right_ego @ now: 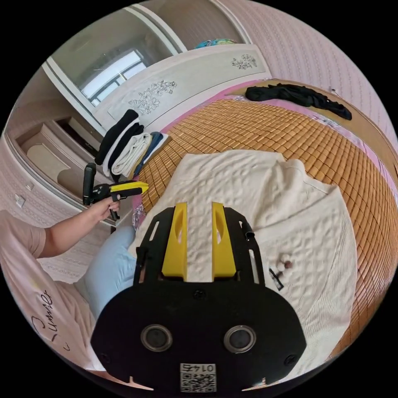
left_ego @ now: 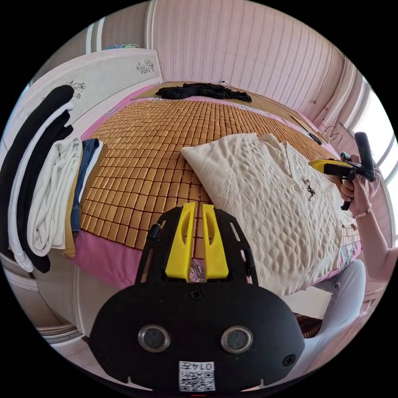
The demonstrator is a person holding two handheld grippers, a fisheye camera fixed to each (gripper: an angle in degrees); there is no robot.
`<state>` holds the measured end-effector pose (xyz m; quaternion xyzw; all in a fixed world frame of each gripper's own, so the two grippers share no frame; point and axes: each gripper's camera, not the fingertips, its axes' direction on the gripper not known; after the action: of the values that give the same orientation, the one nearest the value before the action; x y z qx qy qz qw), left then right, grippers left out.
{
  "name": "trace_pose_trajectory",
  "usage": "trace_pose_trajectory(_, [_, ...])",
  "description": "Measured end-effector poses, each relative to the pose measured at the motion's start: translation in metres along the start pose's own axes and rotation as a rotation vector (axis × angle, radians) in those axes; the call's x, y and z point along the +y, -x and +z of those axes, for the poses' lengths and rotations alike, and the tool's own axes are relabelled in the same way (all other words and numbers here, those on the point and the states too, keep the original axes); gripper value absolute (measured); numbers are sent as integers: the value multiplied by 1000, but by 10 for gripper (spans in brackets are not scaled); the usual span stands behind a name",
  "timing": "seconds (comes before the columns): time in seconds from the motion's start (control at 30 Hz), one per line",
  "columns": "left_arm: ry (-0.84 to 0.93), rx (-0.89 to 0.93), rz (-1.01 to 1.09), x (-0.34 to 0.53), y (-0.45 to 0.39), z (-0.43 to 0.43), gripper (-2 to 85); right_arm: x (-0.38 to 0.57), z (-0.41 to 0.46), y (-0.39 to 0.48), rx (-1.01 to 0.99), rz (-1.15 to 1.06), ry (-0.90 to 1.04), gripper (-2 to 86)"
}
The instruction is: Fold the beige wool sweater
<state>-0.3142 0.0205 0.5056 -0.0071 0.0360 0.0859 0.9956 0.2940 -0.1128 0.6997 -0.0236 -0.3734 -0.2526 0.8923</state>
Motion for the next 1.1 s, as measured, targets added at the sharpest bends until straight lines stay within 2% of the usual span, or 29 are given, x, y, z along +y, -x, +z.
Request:
trace_pose_trajectory(0.1, [-10,88,-30,-1,18,9,59,-79,63,46,42,-97,102,132])
trace_pose_trajectory(0.2, [-51,90,-14,2,28,6,61,-138,133,85,108,-176,229,149])
trace_pose_trajectory(0.3, [-57,86,5,5,42,0,61,-162,201,87,223,-183,404,88])
trace_pose_trajectory(0.37, [-59,101,25,7,50,-5,62,-164,190,77,177,-167,316,23])
trace_pose_trajectory(0.4, [-70,105,43,9,54,-10,61,-163,182,72,153,-145,297,21])
trace_pose_trajectory(0.47, [-94,118,70,11,60,-18,61,-144,132,55,105,-58,137,15])
trace_pose_trajectory(0.57, [-141,159,96,9,67,-29,56,-95,83,29,137,78,57,11])
trace_pose_trajectory(0.73, [-109,265,147,-15,55,-16,60,-33,84,-15,223,313,147,9])
trace_pose_trajectory(0.9, [-89,288,196,-47,23,5,76,-30,102,-24,188,362,116,9])
trace_pose_trajectory(1.0, [5,302,195,-67,8,35,83,-38,111,-23,188,371,105,9])
trace_pose_trajectory(1.1, [143,424,205,-75,-4,59,39,-46,119,-19,207,347,112,9])
